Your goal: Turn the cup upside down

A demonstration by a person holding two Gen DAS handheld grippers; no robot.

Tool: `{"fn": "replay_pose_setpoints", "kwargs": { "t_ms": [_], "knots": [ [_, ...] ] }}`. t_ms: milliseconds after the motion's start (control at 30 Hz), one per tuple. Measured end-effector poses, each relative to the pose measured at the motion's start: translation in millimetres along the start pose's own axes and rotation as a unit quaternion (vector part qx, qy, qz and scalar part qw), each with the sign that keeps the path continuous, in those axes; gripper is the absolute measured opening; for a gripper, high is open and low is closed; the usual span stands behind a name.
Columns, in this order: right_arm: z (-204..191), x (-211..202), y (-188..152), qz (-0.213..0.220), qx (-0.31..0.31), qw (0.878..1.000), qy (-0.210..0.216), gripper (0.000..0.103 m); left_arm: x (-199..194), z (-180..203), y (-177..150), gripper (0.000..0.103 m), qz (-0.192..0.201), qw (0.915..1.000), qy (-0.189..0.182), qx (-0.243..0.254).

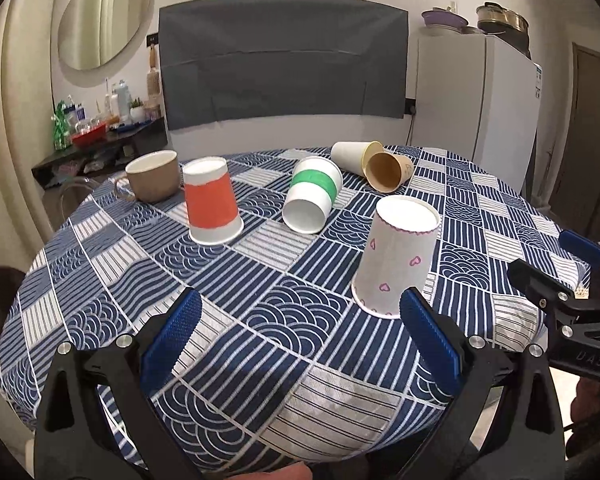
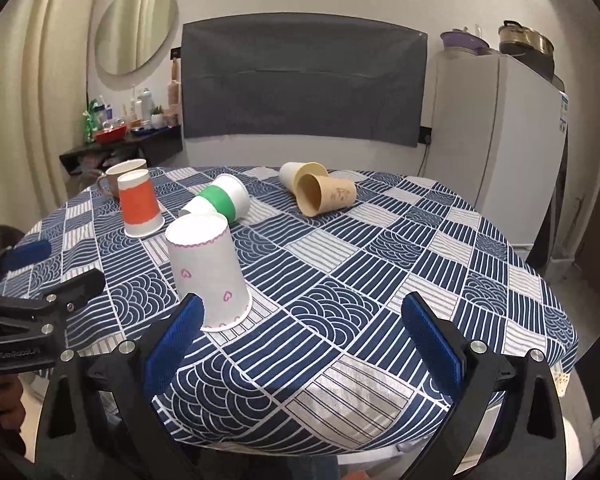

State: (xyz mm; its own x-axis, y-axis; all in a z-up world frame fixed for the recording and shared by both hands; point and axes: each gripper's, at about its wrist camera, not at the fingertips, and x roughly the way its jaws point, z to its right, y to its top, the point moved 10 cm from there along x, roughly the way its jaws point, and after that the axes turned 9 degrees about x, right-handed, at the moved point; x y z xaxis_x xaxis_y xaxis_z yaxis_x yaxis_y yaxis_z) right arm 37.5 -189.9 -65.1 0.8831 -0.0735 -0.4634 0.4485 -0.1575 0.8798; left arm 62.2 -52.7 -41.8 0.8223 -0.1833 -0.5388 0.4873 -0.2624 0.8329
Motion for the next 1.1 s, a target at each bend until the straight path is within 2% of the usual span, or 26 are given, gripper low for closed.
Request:
{"fn": "replay_pose_setpoints", "kwargs": {
  "t_ms": [300,567,1100],
  "knots": [
    [6,-1,-6,-0.005,0.024,1.000,0.014,0.095,-9,-3,-10,0.097,0.002,0.9997,0.024,-0.006],
    [5,-3,-7,-0.006,0.026,1.000,0.012,0.095,-12,-6,-13,0.097,-0.002,0.9996,0.022,-0.017],
    [-1,-3,-8,-0.008,0.015,1.000,0.011,0.095,-10,-3,-16,0.097,-0.012,0.9998,0.014,-0.010]
  ]
}}
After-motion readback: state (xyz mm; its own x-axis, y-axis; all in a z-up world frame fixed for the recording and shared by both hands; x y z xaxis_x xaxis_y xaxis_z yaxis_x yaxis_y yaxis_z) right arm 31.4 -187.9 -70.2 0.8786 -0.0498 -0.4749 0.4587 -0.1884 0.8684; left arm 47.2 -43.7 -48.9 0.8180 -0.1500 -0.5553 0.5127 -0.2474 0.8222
